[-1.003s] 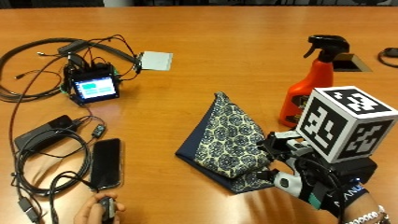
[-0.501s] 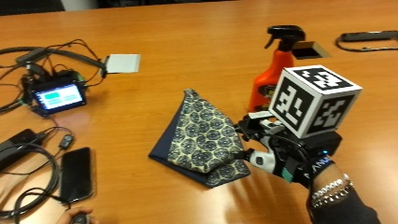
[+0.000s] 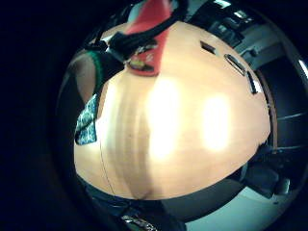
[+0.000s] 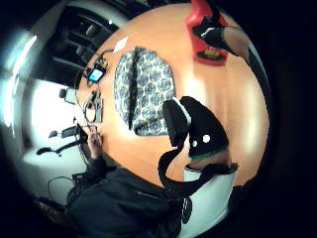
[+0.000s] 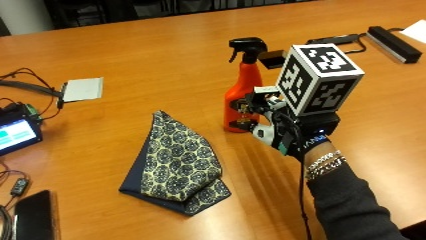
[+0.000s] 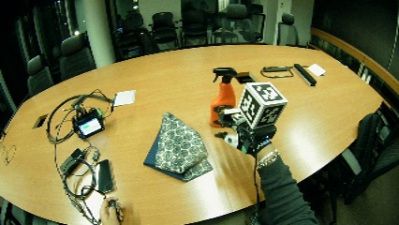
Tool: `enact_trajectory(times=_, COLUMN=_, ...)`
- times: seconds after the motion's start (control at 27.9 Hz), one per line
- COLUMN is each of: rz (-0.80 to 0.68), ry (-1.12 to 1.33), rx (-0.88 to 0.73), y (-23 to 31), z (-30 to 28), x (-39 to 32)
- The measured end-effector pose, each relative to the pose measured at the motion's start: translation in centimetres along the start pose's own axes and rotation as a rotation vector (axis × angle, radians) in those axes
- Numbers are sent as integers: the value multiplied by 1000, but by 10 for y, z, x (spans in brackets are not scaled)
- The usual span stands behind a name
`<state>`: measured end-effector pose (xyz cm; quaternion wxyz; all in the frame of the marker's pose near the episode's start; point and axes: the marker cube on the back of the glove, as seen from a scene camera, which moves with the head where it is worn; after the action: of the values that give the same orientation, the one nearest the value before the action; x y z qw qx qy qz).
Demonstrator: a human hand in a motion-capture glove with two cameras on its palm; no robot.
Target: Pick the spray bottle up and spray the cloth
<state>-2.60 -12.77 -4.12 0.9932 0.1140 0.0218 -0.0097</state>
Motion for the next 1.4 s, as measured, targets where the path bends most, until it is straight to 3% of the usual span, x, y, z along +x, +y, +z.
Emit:
enact_trajectory(times=0.36, rz=166, ry=-40, rx=120, y=-58, z=4, x=30)
enact_trajectory(times=0.64, rz=282, ry=-363, rx=261, y=-80, z=26, x=46)
enact_trajectory(times=0.93, rz=351, ry=-698, rx=297, y=-83, z=49, x=48)
enact_trajectory(times=1.4, rz=415, ry=-975, rx=424, y=-98, z=47, x=44)
